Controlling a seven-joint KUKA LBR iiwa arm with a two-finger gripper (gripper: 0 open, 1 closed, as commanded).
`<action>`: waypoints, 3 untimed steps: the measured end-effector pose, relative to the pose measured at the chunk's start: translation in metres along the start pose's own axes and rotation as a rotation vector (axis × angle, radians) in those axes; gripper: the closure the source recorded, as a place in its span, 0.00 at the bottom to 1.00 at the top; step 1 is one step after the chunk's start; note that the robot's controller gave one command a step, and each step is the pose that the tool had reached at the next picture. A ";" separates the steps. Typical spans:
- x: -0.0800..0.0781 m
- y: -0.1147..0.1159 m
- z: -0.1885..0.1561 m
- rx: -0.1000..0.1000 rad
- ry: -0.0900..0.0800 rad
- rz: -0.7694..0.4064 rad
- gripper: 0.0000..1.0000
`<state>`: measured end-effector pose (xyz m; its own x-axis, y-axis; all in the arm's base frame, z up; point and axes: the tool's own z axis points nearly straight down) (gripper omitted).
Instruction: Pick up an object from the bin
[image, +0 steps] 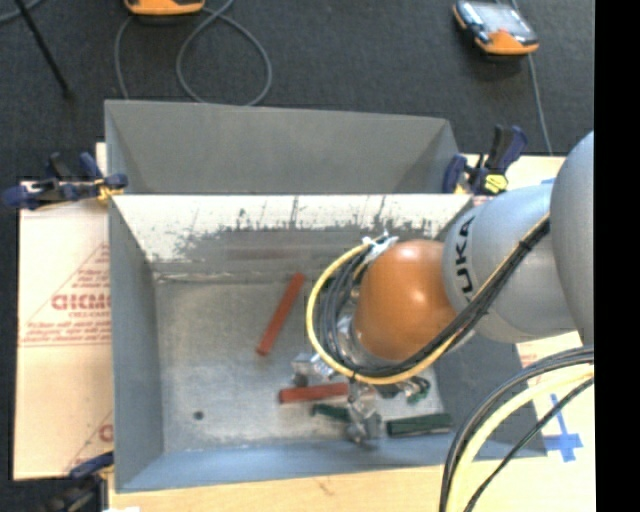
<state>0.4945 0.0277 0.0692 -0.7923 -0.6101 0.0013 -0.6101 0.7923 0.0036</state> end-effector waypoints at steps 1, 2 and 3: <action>-0.001 -0.003 -0.001 0.005 -0.003 -0.002 1.00; 0.010 -0.044 -0.104 0.011 -0.010 0.002 1.00; 0.025 -0.035 -0.168 0.010 -0.008 -0.016 1.00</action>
Offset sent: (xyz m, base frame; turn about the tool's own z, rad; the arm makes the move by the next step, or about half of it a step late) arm 0.0000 0.0000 0.0000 0.0000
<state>0.4966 -0.0155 0.2370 -0.7826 -0.6225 -0.0067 -0.6225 0.7826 -0.0062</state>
